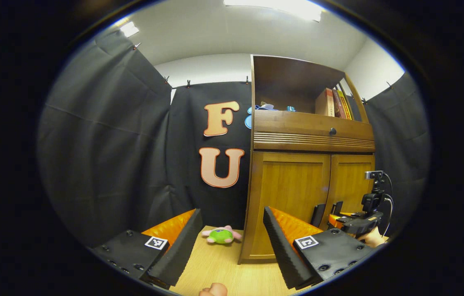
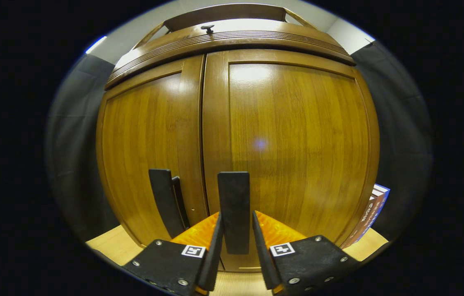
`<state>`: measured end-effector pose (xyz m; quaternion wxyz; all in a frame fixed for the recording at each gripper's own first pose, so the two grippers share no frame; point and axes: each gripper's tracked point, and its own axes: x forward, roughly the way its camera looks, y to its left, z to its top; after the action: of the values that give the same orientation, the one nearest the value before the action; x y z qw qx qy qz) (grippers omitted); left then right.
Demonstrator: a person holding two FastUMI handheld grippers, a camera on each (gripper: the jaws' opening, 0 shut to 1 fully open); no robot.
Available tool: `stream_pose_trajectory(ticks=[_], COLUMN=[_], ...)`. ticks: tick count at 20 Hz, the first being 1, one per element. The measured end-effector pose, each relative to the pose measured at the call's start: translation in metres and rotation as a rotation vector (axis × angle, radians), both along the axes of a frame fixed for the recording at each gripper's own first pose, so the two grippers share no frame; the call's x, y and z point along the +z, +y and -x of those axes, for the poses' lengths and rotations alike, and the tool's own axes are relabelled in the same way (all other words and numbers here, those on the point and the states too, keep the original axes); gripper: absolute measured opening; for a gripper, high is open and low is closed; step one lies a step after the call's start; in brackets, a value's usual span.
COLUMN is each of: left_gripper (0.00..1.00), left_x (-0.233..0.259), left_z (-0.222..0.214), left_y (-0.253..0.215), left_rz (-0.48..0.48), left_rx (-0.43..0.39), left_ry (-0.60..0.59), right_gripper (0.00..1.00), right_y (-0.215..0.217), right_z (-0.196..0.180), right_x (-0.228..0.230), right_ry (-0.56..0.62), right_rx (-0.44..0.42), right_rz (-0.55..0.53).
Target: Open the right door of the double-door shoe cabinet with the right hand, and open the left door with the left hand.
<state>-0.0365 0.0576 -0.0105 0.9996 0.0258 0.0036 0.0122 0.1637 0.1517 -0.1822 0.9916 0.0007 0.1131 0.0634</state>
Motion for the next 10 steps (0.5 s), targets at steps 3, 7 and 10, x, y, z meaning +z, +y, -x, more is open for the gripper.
stream_pose_trajectory(ticks=[3, 7, 10], left_gripper=[0.96, 0.96, 0.96], left_x=[-0.004, -0.006, -0.009], left_z=[0.001, 0.004, 0.004], left_y=[0.007, 0.016, 0.017], left_rz=[0.010, 0.009, 0.017], left_rx=[0.012, 0.038, 0.038], left_ry=[0.013, 0.017, 0.022], right_gripper=[0.33, 0.31, 0.30], right_y=[-0.001, -0.004, -0.010], right_z=[0.005, 0.025, 0.047], right_x=[0.000, 0.003, 0.008], right_ry=[-0.002, -0.010, -0.020], right_rx=[0.009, 0.030, 0.050], right_rz=[0.008, 0.004, 0.011])
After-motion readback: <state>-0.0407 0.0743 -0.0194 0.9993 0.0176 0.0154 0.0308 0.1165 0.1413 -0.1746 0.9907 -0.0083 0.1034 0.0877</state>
